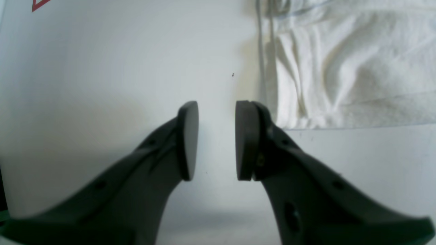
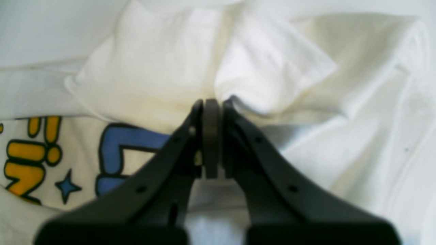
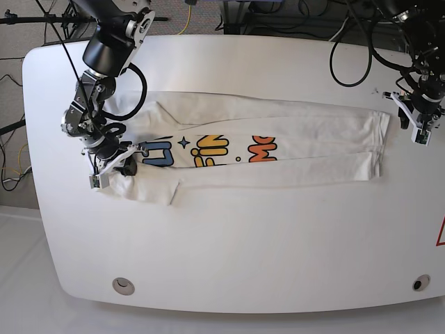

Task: Fold the T-shirt properly
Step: 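Pinch the strip end with the right gripper and fold it inward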

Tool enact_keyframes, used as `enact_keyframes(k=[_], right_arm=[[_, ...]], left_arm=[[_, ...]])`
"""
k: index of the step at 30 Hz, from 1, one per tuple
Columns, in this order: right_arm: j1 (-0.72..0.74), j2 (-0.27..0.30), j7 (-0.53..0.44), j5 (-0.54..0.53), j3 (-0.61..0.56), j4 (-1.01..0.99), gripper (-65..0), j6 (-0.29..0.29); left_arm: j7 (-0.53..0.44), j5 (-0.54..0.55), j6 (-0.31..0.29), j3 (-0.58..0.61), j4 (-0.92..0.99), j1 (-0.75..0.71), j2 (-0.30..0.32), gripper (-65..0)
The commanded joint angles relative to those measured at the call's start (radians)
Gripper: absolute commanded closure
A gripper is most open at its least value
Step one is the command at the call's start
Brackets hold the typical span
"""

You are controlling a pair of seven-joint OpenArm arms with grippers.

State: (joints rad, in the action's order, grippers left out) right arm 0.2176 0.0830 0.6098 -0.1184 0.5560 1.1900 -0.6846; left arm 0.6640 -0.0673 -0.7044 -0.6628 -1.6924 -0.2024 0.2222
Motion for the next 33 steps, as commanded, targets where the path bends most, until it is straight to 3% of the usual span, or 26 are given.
enact_keyframes(k=[1, 5, 17, 33], right_arm=[[-0.004, 0.011, -0.017, -0.019, 0.000, 0.061, 0.0, -0.008], [-0.042, 0.008, -0.011, -0.023, 0.000, 0.150, 0.0, -0.008], [-0.117, -0.019, 0.127, -0.023, 0.000, 0.362, 0.0, -0.010], [-0.274, -0.033, 0.140, -0.025, -0.086, 0.581, 0.0, -0.010]], left_arm=[[-0.017, 0.010, 0.006, -0.005, -0.018, 0.007, 0.016, -17.6], [-0.017, 0.010, 0.006, -0.004, -0.018, 0.008, 0.016, -17.6], [-0.017, 0.011, 0.006, -0.001, -0.016, 0.013, 0.016, -17.8], [-0.017, 0.011, 0.006, 0.001, -0.016, 0.013, 0.015, -17.6]])
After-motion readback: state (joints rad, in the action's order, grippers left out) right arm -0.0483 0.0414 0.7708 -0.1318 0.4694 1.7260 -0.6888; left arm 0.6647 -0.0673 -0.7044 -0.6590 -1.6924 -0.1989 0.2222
